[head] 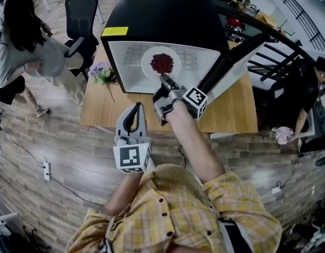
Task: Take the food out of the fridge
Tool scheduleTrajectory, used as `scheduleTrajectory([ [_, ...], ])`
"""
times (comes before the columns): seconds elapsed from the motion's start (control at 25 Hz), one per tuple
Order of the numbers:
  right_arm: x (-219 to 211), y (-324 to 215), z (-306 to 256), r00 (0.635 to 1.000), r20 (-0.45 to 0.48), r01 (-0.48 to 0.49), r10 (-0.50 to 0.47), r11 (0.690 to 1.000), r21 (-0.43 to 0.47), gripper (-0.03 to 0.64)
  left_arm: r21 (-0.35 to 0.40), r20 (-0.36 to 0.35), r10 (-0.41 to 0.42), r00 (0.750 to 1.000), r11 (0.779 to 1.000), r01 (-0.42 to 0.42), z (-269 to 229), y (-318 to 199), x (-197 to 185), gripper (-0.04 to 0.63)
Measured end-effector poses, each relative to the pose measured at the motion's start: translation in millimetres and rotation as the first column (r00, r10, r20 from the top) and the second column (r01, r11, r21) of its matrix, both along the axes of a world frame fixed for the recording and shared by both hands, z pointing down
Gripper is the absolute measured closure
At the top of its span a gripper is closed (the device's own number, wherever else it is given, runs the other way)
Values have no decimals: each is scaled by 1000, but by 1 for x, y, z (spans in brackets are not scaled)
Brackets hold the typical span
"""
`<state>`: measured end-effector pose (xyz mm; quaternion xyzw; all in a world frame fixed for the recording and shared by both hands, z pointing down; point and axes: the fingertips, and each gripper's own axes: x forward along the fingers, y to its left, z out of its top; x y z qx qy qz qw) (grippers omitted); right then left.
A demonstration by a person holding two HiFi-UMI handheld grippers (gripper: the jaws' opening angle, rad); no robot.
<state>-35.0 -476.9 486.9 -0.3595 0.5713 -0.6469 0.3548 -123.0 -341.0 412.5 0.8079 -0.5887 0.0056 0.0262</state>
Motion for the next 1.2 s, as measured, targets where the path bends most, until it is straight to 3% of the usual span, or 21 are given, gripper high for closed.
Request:
scheduleTrajectory([
  [0.48, 4, 46, -19, 999, 20, 45, -46, 998, 46, 595, 67, -12, -3, 1000, 998, 4, -16, -1, 11, 588],
  [1.2, 19, 107, -23, 998, 39, 48, -50, 998, 40, 595, 78, -26, -4, 1000, 997, 6, -19, 3, 23, 588],
])
